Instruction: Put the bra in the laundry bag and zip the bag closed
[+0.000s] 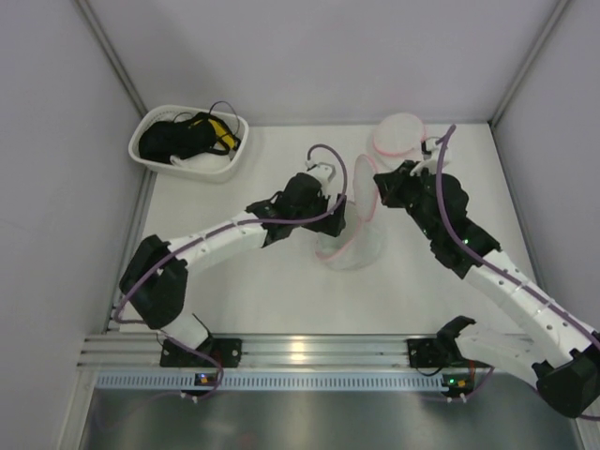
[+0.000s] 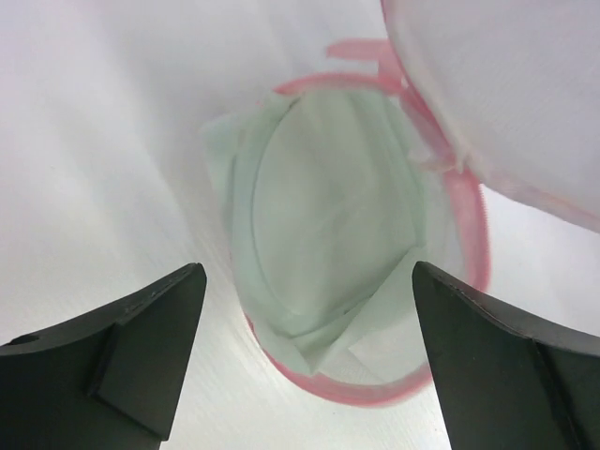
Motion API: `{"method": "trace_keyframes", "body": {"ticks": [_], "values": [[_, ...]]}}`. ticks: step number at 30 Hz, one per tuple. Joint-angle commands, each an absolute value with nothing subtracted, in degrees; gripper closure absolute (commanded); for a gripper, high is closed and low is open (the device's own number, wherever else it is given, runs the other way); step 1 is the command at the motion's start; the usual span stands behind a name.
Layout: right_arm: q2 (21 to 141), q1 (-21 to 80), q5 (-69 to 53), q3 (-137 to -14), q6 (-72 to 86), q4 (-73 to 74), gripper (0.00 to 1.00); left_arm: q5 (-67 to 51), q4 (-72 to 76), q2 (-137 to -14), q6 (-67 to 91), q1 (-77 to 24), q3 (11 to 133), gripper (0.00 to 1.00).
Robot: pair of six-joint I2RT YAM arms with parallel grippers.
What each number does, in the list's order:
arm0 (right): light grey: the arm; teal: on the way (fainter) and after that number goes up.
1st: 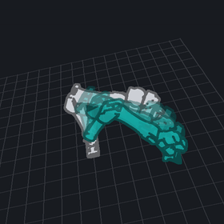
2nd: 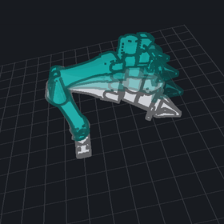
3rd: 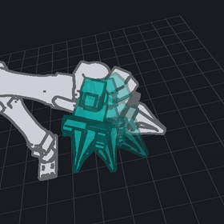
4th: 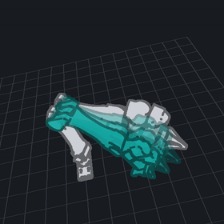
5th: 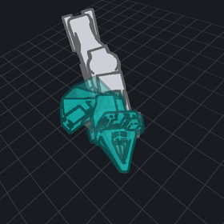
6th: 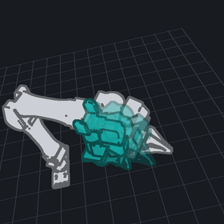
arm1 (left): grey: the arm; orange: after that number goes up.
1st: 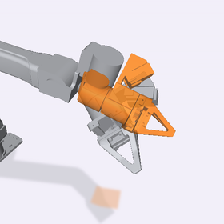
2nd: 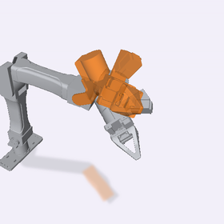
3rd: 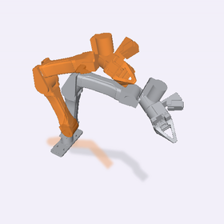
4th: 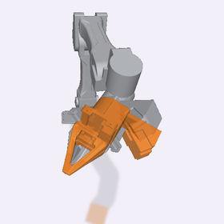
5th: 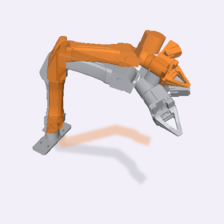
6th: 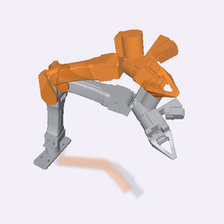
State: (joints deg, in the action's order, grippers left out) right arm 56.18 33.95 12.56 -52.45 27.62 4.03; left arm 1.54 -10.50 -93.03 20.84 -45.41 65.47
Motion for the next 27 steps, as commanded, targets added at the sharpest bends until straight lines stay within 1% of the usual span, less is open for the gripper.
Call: {"method": "trace_keyframes", "body": {"ticks": [1, 4, 7, 9, 12, 17, 22, 23, 27], "values": [[53.09, 32.17, 11.87, -51.33, 27.86, 3.43, 1.0, 6.5, -11.6, -84.47, 21.44, -43.86, 66.98, 0.02], [52.21, 30.5, 8.27, -49.57, 27.6, 2.11, 1.0, 8.6, -13.52, -82.09, 25.55, -40.09, 65.04, 0.02], [51.86, 29.36, 4.85, -48.69, 26.64, 1.67, 1.0, 8.88, -15.63, -84.19, 28.81, -34.39, 63.46, 0.05], [51.77, 29.0, 3.43, -48.34, 24.45, 1.76, 1.0, 9.14, -15.56, -85.69, 29.7, -33.4, 62.67, 0.07], [50.54, 28.74, 1.94, -47.2, 22.42, 1.93, 1.0, 7.39, -15.47, -89.81, 31.29, -33.49, 62.93, 0.1], [45.1, 28.48, 0.35, -43.6, 20.48, 2.89, 1.0, 5.98, -15.12, -95.7, 32.61, -33.57, 64.51, 0.15], [40.88, 28.39, -1.23, -39.64, 19.69, 3.78, 1.0, 3.18, -14.06, -99.05, 31.38, -34.8, 66.7, 0.19], [40.61, 28.39, -1.14, -38.94, 19.77, 3.69, 1.0, 2.38, -14.06, -99.57, 31.38, -35.24, 67.06, 0.21], [40.6, 28.3, -0.35, -38.67, 19.69, 3.51, 1.0, -1.91, -12.92, -101.07, 32.17, -36.47, 67.59, 0.24]]}}
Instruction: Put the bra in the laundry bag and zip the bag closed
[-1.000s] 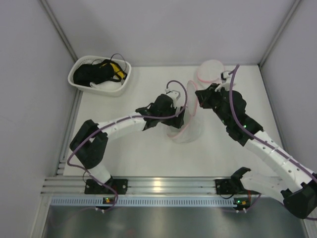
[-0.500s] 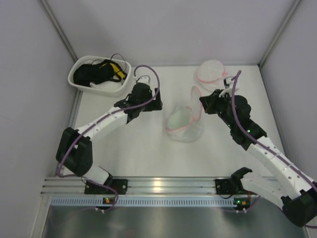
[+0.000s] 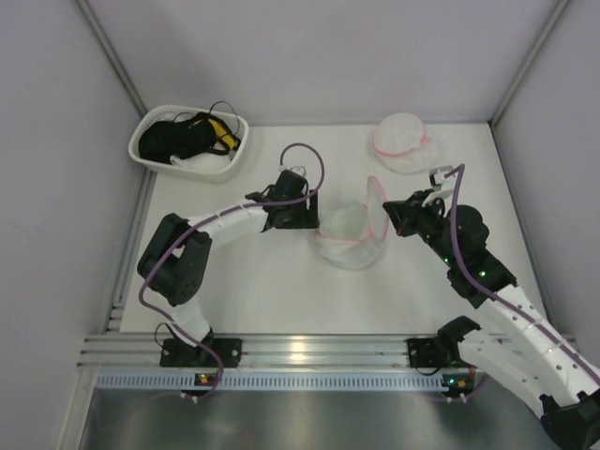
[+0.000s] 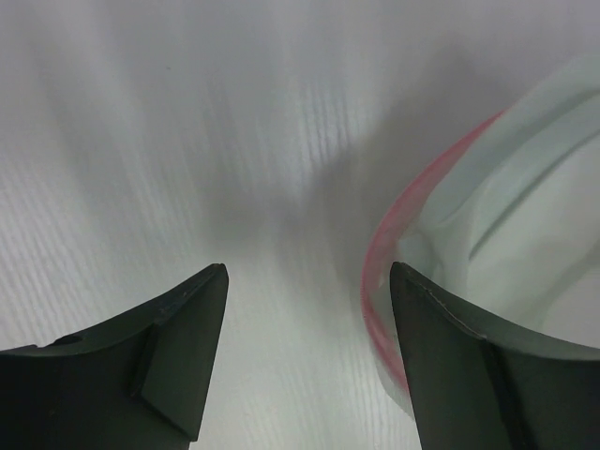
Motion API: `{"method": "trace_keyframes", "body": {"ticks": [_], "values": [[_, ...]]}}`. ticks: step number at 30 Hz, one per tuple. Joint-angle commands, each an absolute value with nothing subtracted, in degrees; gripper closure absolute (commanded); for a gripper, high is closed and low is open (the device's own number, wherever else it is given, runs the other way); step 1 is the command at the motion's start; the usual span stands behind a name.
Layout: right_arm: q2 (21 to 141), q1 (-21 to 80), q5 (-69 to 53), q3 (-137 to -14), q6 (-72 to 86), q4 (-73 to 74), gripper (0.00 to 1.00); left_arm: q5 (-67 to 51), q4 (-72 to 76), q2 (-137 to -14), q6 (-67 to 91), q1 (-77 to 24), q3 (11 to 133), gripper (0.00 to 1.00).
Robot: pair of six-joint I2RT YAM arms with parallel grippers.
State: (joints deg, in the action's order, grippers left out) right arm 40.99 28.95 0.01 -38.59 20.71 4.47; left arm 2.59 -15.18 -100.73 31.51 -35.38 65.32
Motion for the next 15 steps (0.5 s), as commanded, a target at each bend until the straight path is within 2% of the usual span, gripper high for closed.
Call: {"method": "trace_keyframes", "body": {"ticks": [1, 7, 10, 12, 13, 15], "values": [[41.04, 28.39, -0.26, -38.76, 19.69, 3.6, 1.0, -2.8, -11.88, -101.07, 32.34, -36.74, 67.5, 0.25], [41.92, 28.3, -0.26, -39.11, 19.25, 3.52, 1.0, -7.29, -11.07, -102.48, 31.47, -38.23, 67.5, 0.33], [41.75, 28.3, 1.49, -38.85, 19.34, 3.52, 1.0, -7.65, -11.07, -102.48, 31.11, -39.11, 67.5, 0.43], [41.75, 28.3, 1.93, -38.5, 19.6, 3.34, 1.0, -6.08, -11.16, -102.66, 31.29, -39.55, 67.41, 0.56], [41.66, 28.3, 2.19, -38.41, 19.69, 3.25, 1.0, -5.37, -11.16, -102.66, 31.72, -39.64, 67.33, 0.69], [41.48, 28.3, 2.63, -38.58, 19.6, 3.43, 1.0, -4.14, -11.16, -101.96, 32.17, -39.73, 67.15, 0.8]]}}
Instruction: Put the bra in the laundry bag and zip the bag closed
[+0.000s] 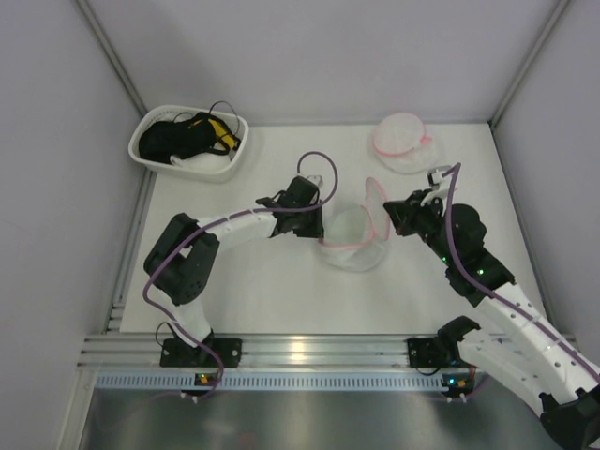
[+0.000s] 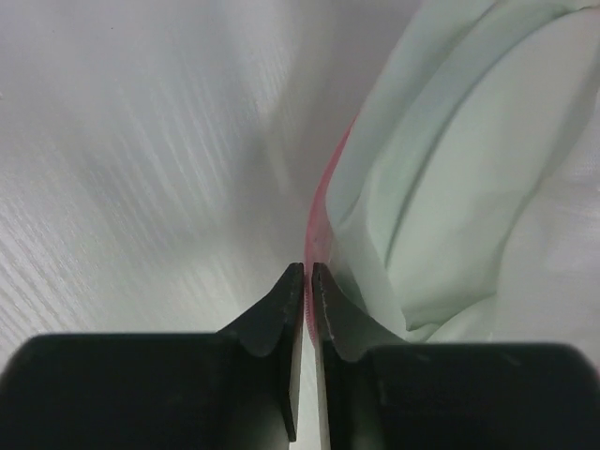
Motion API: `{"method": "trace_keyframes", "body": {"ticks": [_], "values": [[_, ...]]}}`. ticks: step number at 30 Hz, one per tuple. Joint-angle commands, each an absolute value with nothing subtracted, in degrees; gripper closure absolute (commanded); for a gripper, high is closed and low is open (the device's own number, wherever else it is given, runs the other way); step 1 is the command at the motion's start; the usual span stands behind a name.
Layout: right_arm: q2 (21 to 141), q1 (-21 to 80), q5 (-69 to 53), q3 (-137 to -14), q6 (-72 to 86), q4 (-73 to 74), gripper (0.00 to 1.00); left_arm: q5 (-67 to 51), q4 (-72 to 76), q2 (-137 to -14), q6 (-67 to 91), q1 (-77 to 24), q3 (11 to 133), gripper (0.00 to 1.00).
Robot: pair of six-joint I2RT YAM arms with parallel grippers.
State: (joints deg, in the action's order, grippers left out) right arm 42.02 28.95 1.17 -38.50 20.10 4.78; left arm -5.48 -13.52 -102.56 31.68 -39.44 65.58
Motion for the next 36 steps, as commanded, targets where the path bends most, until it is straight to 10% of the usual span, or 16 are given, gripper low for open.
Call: {"method": "trace_keyframes", "body": {"ticks": [1, 3, 23, 36], "values": [[41.48, 28.3, 2.9, -38.67, 19.6, 3.51, 1.0, -3.26, -11.16, -101.52, 32.69, -39.64, 67.06, 0.88], [41.4, 28.39, 4.56, -38.85, 19.69, 3.87, 1.0, -2.38, -11.16, -99.68, 33.13, -39.64, 66.8, 1.0], [46.49, 28.39, 5.71, -50.34, 16.0, 1.85, 1.0, 23.9, -12.57, -78.14, 21.19, -41.92, 69.78, 1.0], [52.21, 29.09, -4.05, -59.86, 4.58, 8.44, 1.0, 18.45, -9.05, -77.96, 23.98, -42.8, 69.79, 1.0]]}}
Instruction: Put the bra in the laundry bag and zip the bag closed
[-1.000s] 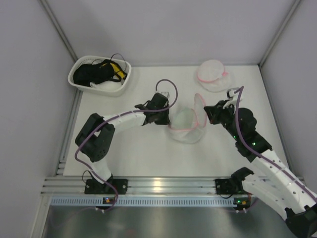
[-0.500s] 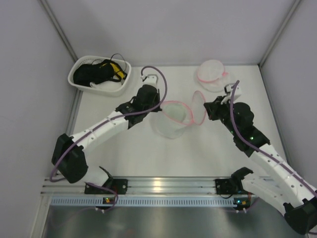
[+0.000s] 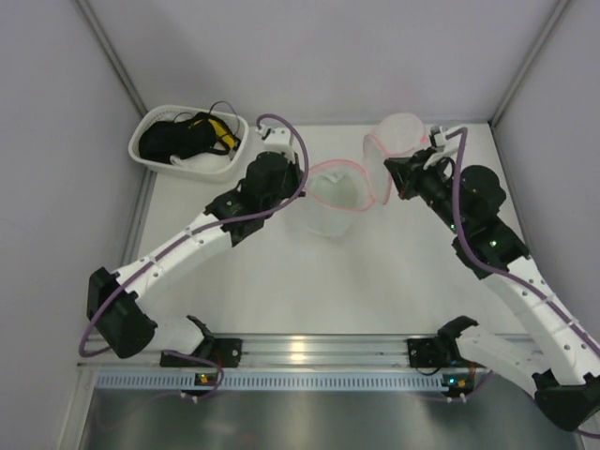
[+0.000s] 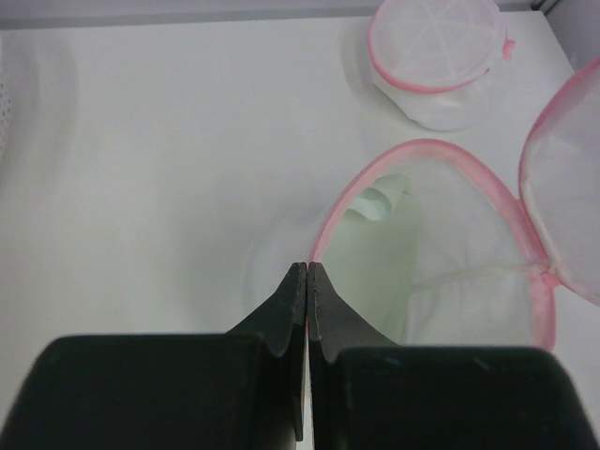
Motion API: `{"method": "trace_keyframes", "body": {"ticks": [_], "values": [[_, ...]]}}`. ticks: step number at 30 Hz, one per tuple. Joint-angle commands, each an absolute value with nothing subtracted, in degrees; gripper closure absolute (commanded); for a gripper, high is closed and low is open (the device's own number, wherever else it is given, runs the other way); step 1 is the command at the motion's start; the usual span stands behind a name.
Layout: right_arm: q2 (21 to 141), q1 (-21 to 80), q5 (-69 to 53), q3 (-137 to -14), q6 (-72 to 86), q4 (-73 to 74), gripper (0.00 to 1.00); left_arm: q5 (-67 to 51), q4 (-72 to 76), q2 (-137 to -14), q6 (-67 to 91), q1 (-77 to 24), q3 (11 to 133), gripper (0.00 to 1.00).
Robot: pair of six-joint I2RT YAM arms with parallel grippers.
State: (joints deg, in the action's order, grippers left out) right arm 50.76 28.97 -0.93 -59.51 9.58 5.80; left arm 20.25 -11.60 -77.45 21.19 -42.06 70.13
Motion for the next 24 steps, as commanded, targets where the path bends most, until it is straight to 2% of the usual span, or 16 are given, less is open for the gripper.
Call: {"method": "trace_keyframes", "body": {"ticks": [1, 7, 11, 19, 24], "values": [[52.03, 29.27, -1.69, -59.24, 3.79, 8.18, 1.0, 19.07, -8.53, -77.96, 24.34, -43.59, 69.44, 1.0], [58.77, 29.71, 11.06, -63.26, 7.89, 14.66, 1.0, 20.91, -0.27, -77.52, 30.14, -46.22, 60.5, 1.0], [62.57, 30.58, 10.99, -64.51, 9.4, 17.14, 1.0, 23.99, 6.58, -77.61, 34.71, -47.9, 54.33, 1.0], [66.18, 37.78, 20.38, -67.93, 3.0, 17.22, 1.0, 26.28, 9.93, -78.05, 34.81, -51.94, 55.98, 1.0], [68.99, 39.63, 17.93, -68.56, 4.74, 16.7, 1.0, 27.86, 12.13, -77.96, 36.9, -53.35, 52.66, 1.0]]}}
